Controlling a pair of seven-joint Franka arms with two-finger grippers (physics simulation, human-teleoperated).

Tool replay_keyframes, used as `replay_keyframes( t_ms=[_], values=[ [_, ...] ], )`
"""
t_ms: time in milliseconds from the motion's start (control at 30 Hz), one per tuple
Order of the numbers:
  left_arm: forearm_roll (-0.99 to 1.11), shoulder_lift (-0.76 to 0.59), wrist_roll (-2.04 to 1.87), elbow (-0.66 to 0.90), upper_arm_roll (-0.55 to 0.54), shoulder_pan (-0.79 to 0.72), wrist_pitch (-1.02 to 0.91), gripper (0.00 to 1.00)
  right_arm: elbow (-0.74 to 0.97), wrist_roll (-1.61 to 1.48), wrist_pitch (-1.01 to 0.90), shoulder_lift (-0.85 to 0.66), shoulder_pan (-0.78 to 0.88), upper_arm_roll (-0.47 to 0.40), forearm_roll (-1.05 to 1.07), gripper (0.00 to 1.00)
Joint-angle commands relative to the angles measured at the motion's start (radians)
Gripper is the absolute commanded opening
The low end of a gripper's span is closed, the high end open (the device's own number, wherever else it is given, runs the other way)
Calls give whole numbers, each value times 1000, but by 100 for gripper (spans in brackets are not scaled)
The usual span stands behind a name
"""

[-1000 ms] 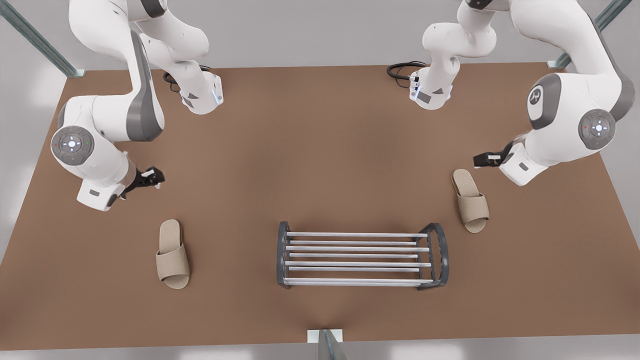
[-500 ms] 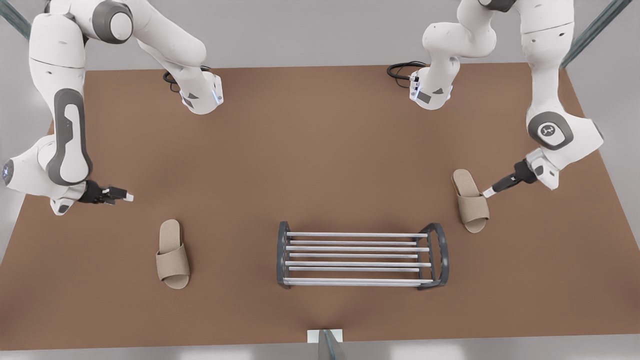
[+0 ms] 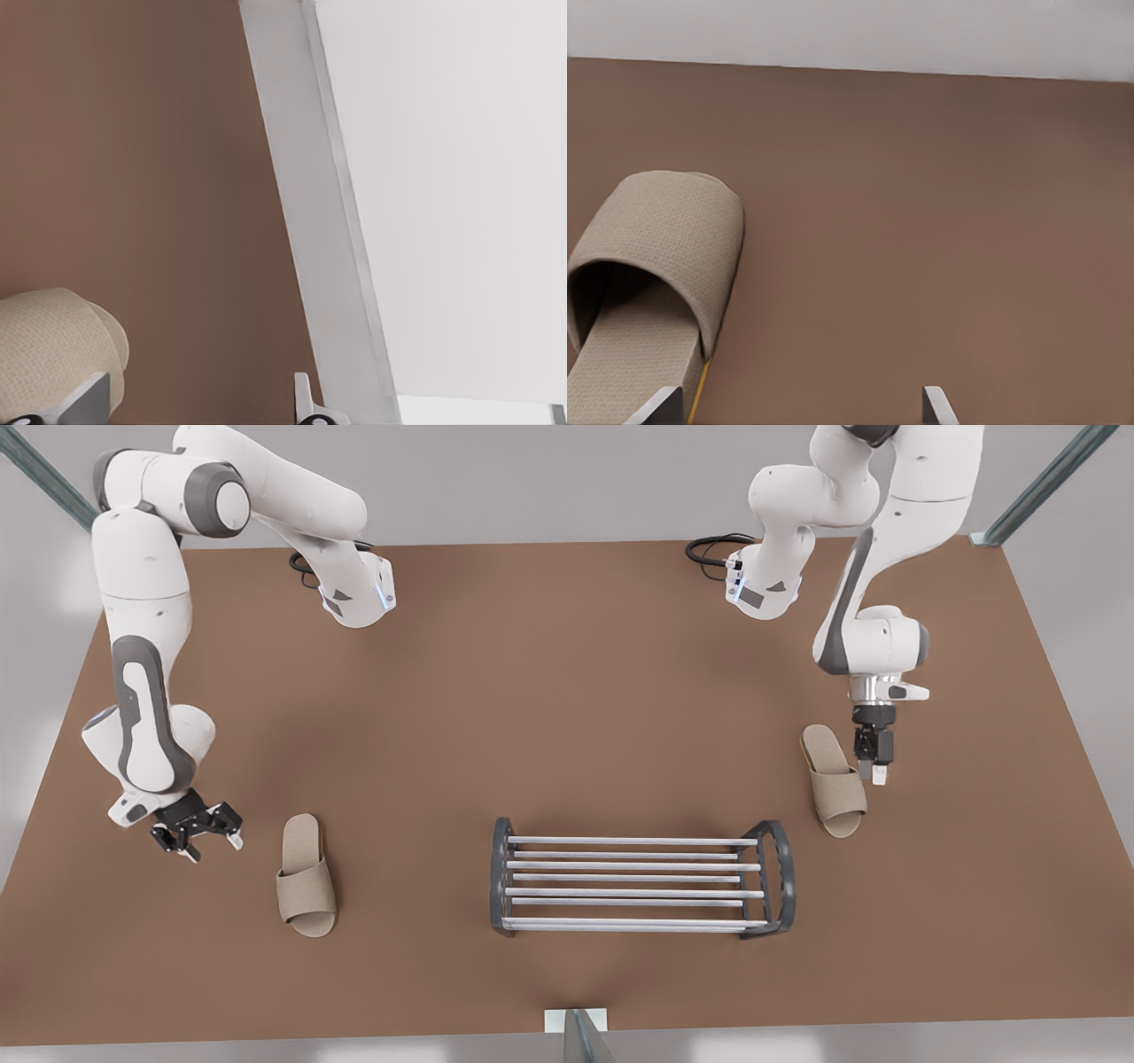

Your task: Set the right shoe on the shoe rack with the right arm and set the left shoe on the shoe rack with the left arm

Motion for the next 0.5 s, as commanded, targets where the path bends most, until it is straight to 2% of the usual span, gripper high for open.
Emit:
replay_keyframes(
  t_ms=[0, 200, 300, 467],
  values=[
    [-167, -6, 876, 3, -4, 32, 9, 100, -12, -1018, 81, -1, 6, 1, 172, 100],
    [-171, -25, 647, -41, -4, 39, 46, 100, -32, -1022, 84, 22, 80, 1, 311, 100],
    [-173, -48, 413, -52, -6, 32, 126, 100, -21, -1022, 84, 35, 89, 1, 328, 100],
    [-173, -38, -192, -53, -99, 19, 190, 100, 13, -1018, 81, 69, 103, 2, 377, 100]
  ],
)
